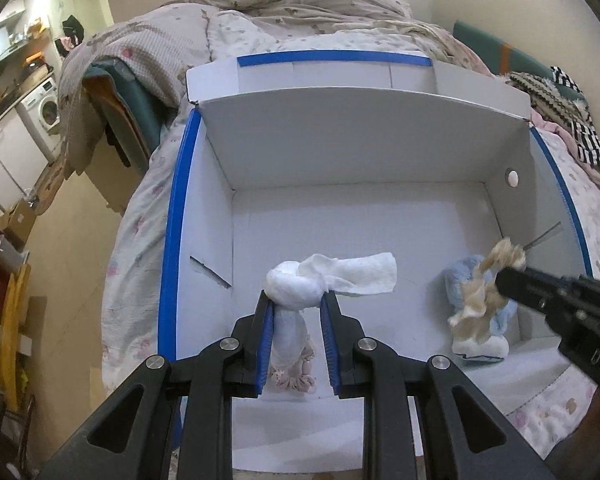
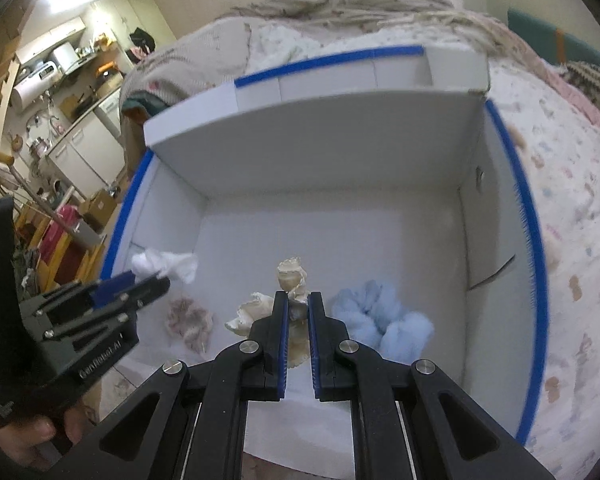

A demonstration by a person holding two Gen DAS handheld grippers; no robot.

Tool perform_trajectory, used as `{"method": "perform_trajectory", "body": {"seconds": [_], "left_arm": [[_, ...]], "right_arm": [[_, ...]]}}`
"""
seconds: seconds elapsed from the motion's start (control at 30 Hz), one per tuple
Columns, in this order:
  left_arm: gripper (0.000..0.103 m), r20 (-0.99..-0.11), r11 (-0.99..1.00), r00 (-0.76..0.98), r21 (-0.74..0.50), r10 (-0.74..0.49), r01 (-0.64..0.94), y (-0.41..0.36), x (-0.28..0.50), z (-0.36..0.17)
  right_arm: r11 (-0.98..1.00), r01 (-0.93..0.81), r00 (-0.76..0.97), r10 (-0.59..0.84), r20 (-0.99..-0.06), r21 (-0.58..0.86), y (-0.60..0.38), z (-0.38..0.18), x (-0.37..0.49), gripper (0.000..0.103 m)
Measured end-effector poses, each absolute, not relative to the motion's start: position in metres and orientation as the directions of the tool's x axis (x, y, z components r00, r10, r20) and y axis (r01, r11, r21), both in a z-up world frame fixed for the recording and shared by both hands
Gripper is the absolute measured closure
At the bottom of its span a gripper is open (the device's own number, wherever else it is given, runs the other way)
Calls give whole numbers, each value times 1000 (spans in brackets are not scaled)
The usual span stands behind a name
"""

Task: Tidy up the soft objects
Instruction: 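Carry the white sock and cream scrunchie over the box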

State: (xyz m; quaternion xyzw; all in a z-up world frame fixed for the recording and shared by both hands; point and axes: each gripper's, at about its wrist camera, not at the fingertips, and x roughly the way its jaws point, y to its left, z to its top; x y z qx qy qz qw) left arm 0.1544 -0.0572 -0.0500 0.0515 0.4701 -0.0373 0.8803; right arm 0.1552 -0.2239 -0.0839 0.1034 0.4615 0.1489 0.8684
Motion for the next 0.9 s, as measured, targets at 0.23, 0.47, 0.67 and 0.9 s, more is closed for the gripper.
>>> {"method": "perform_trajectory", "body": {"seconds": [0.23, 0.47, 0.67, 0.9], "left_arm": [[82, -838, 991, 546, 62, -14, 120, -60, 158, -58], [82, -855, 990, 519, 79, 7, 116, -63, 158, -69], [82, -857, 991, 515, 71, 4, 111, -60, 158, -70], [81, -855, 992, 518, 84, 22, 96, -59, 158, -70]], "right_arm": [[931, -193, 502, 365, -784, 310, -218, -89, 153, 92], [933, -190, 480, 359, -801, 305, -217, -94, 153, 92], [936, -168, 460, 351, -815, 308, -217, -100, 157, 92], [937, -161, 459, 349, -817, 310, -217, -101, 158, 92]]}}
